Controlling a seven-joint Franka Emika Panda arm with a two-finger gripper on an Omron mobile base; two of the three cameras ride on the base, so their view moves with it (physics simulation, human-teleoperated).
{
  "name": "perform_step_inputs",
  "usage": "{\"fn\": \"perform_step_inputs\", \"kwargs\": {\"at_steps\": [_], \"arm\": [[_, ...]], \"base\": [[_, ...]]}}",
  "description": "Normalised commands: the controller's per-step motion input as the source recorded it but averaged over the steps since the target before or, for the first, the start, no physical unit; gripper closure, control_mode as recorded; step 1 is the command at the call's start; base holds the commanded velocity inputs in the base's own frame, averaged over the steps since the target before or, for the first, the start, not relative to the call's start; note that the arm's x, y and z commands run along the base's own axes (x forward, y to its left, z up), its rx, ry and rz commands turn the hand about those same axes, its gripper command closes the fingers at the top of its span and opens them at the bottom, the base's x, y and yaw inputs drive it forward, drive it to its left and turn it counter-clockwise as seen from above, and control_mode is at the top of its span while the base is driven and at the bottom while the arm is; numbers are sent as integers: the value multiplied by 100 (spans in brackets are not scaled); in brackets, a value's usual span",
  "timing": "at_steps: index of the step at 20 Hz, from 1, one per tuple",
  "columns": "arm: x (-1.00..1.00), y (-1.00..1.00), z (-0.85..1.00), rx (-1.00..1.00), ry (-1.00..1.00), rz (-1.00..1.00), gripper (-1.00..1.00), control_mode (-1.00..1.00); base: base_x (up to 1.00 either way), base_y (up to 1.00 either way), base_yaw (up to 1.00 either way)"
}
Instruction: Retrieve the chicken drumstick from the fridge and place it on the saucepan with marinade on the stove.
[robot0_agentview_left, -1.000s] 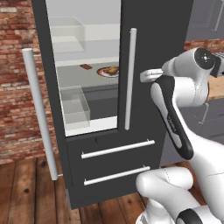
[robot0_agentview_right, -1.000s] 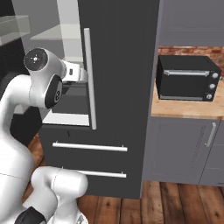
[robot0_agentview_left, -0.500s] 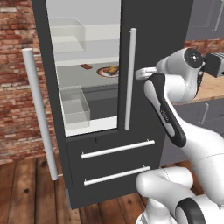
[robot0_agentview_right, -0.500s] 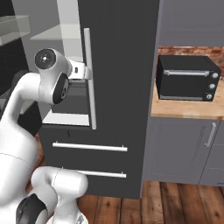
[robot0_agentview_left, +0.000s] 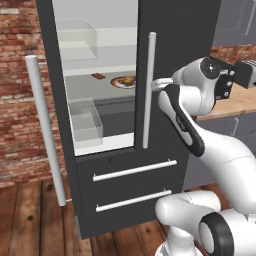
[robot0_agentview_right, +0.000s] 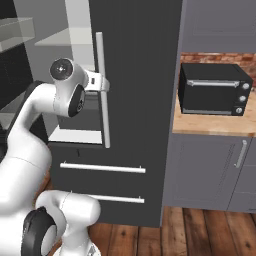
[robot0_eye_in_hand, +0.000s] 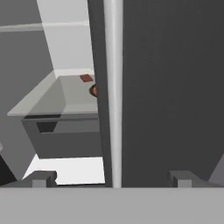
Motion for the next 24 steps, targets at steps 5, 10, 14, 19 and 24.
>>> {"fn": "perform_step_inputs", "kwargs": {"at_steps": [5, 10, 14, 19, 24], "arm": [[39, 0, -11, 0, -2, 0, -100, -100], [43, 0, -7, 0, -1, 0, -100, -100], [45, 0, -9, 0, 0, 0, -100, -100], [48, 0, -14, 0, 0, 0, -100, -100], [54, 0, -18, 0, 0, 0, -100, -100]], "base": [[0, 0, 0], [0, 0, 0], [0, 0, 0], [0, 0, 0], [0, 0, 0]]}}
